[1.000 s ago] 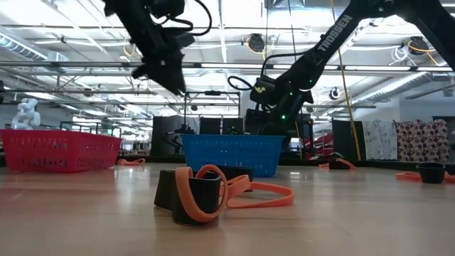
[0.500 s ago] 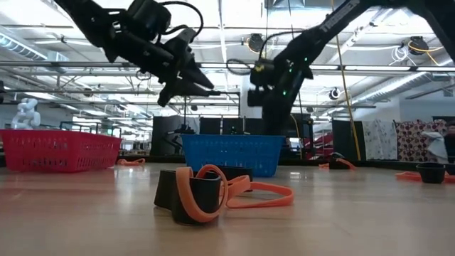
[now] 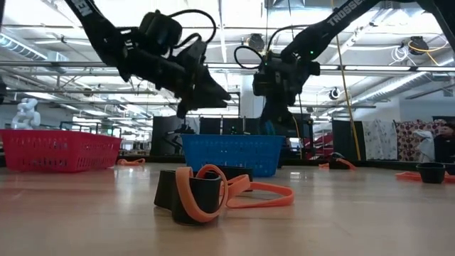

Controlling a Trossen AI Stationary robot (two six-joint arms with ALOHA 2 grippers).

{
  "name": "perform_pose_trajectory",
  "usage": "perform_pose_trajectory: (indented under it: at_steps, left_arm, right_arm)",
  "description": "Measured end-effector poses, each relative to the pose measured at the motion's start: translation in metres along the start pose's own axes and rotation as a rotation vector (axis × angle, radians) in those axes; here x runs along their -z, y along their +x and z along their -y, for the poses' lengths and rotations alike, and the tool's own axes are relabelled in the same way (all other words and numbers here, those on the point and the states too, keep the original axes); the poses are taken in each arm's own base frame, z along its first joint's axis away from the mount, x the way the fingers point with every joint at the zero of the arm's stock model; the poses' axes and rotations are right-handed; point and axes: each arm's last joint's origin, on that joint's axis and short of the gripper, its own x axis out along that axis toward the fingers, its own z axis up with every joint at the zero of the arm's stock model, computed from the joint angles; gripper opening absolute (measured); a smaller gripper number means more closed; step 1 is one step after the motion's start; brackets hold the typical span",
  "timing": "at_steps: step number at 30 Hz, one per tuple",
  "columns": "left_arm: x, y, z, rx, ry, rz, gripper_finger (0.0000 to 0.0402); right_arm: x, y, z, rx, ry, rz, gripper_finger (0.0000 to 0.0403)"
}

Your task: Sort rubber bands into baskets

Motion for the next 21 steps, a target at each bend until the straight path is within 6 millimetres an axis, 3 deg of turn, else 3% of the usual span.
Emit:
perform_pose_trajectory:
  at_steps: [5,14,21]
  left_arm:
    - [0.007,0.006,-0.004,-0.013,0.063,-0.018,0.0114]
    - [0.004,0.007,-0.007,-0.136,0.364,0.027,0.0114]
    - [-0.003,0.007,-0.008,-0.215,0.389,0.079,0.0114]
  right_arm:
    - [-0.002,0.000,-0.002,-0.073,0.020,0.019,0.0000]
    - [-0.008,-0.001,-0.009,-0.287,0.060,0.060,0.0000]
    - [-0.009,0.001,-0.012,-0.305,0.066,0.065,0.0000]
